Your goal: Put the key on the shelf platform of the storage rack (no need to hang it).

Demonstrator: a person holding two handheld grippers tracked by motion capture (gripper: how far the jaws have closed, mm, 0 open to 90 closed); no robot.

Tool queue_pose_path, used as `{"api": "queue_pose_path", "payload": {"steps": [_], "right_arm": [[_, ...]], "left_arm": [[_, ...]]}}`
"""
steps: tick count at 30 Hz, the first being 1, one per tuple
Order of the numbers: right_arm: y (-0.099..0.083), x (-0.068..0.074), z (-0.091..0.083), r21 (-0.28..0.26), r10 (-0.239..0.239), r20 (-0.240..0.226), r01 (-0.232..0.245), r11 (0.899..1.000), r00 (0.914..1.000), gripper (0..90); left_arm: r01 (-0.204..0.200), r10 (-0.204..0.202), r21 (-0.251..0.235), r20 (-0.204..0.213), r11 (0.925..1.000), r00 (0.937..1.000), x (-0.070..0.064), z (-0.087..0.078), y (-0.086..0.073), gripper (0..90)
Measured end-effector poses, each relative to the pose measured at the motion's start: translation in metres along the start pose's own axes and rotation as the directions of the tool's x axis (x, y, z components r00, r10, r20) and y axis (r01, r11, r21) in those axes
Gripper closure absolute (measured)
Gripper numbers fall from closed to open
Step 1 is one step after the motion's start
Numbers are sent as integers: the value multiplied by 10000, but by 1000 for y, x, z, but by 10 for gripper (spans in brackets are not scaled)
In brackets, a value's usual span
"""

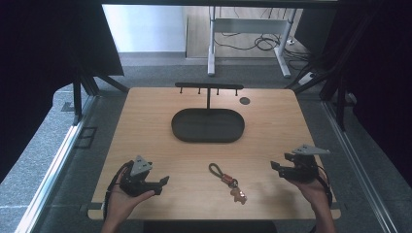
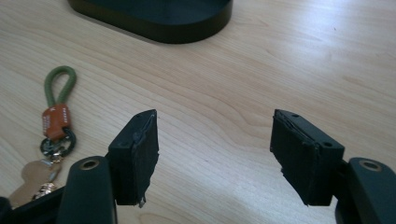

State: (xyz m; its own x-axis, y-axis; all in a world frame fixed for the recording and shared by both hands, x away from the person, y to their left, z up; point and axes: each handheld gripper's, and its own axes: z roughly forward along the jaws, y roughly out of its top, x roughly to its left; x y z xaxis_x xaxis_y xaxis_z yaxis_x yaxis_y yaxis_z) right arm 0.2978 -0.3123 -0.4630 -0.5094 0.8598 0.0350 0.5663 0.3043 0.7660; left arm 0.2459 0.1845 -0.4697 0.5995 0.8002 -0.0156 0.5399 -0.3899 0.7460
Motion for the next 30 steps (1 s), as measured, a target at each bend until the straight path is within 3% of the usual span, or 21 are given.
{"api": "queue_pose_path", "payload": {"steps": [3, 7, 11, 15, 30], "right_arm": [[4, 8, 1, 69, -163, 107, 162, 9998, 9998, 341], [7, 19, 5, 292, -298, -493, 313, 9991, 9983, 373], [11, 27, 9, 646, -519, -583, 557, 9964, 9969, 379], [21, 42, 12, 1188, -1077, -779, 1165, 9861, 9911, 398], [45, 76, 31, 1971, -1719, -1716, 2048, 9588, 9701, 419]], "left_arm": [[16, -16, -120, 43, 9999, 10000, 2, -2, 1, 213], [50, -43, -332, 212, 9994, 9998, 5, -5, 2, 213], [90, -69, -446, 479, 9990, 9988, 8, -6, 3, 212], [31, 4, -614, 561, 9981, 9984, 10, -11, 6, 212], [8, 29, -552, 668, 9985, 9978, 9, -17, 8, 210]]}}
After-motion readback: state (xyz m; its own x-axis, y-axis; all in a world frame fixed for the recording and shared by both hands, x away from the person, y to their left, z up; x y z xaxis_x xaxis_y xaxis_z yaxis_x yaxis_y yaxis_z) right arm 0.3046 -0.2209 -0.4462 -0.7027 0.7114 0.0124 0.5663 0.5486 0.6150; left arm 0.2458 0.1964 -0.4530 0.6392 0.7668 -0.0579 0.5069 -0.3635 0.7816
